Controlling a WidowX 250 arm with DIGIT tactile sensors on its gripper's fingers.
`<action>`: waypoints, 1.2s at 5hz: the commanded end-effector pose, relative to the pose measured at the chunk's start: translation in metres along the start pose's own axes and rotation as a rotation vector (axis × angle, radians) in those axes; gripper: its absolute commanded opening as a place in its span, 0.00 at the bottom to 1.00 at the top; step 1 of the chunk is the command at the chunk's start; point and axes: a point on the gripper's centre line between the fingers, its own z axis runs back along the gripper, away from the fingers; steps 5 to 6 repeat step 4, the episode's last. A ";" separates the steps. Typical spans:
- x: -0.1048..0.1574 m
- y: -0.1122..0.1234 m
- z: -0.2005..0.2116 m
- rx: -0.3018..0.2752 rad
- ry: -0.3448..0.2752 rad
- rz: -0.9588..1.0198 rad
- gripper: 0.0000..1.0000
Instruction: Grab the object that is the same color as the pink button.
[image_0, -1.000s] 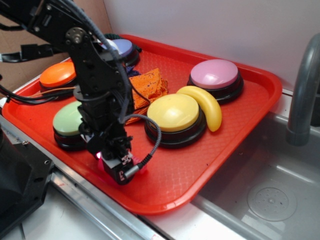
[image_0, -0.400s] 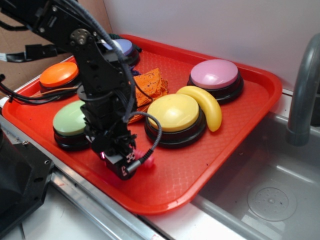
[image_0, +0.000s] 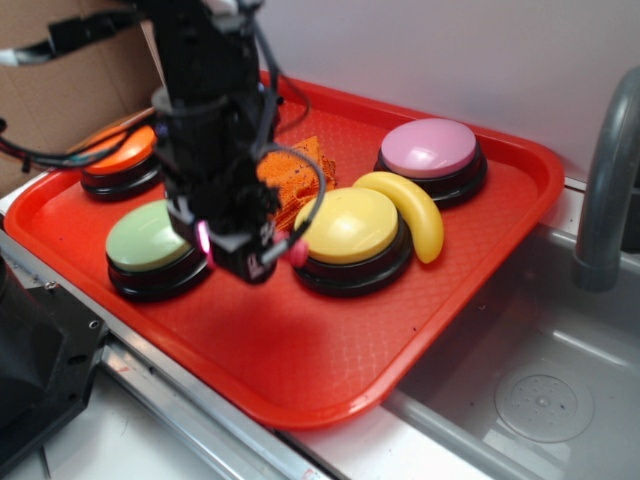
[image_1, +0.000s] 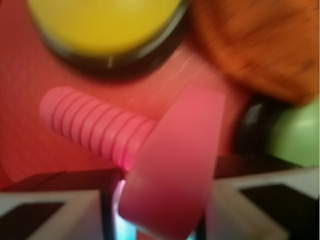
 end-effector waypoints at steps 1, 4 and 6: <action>0.027 0.038 0.071 -0.030 -0.130 0.096 0.00; 0.035 0.080 0.117 0.067 -0.198 0.147 0.00; 0.035 0.080 0.117 0.067 -0.198 0.147 0.00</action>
